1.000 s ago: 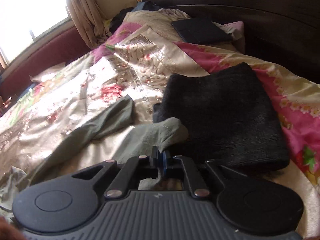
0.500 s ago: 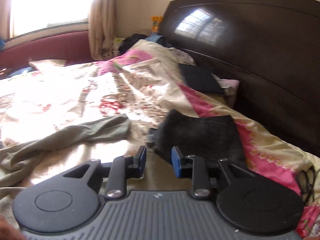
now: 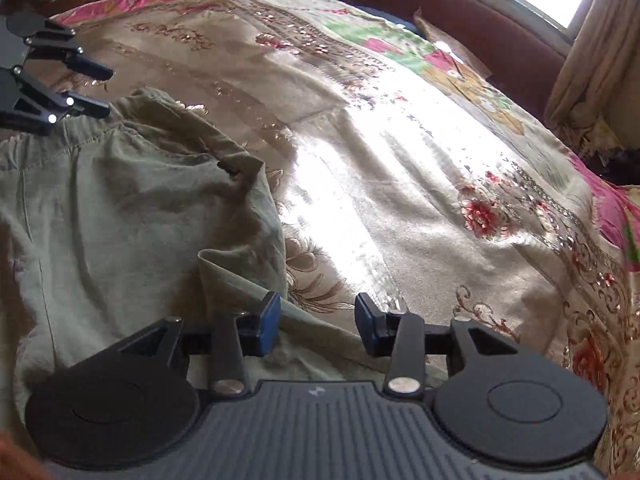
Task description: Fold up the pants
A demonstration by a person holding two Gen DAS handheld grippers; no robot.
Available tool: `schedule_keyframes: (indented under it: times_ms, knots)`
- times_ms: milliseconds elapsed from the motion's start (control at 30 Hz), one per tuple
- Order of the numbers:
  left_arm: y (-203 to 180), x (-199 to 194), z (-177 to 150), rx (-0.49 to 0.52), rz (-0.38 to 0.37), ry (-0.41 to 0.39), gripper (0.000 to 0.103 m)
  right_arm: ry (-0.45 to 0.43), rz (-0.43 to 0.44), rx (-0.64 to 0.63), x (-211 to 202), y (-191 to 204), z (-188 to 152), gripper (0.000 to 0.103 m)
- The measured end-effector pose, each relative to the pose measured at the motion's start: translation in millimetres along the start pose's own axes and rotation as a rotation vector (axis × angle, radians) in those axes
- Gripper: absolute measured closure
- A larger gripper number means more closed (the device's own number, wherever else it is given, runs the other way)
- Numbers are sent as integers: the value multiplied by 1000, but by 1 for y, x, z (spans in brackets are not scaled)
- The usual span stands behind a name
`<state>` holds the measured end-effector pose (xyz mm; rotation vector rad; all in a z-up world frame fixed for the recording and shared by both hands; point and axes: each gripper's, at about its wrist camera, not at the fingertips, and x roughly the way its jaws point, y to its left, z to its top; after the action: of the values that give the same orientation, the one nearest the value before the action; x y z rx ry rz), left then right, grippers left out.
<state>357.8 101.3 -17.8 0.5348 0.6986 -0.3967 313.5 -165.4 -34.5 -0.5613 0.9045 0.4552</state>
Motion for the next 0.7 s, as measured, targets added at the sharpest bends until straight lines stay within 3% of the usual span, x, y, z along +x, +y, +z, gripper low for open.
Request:
schedule_keyframes:
  times_ms: [133,400,533,633,700]
  knots:
    - [11,32,3,4,-57,58,45,67,88,-28,19,1,3,59]
    - [23,41,7,-2,-77,40,36,58,175,-2,9,-18,-8,52]
    - [19,53,10,32,-73,62,31,90,161,-88,9,-12,-12,48]
    - [20,57,13,37,-84,81,31,123,158,-106,15,-15,-11,51]
    - [20,57,14,37,-88,89,42,142,151,-64,17,-21,-7,66]
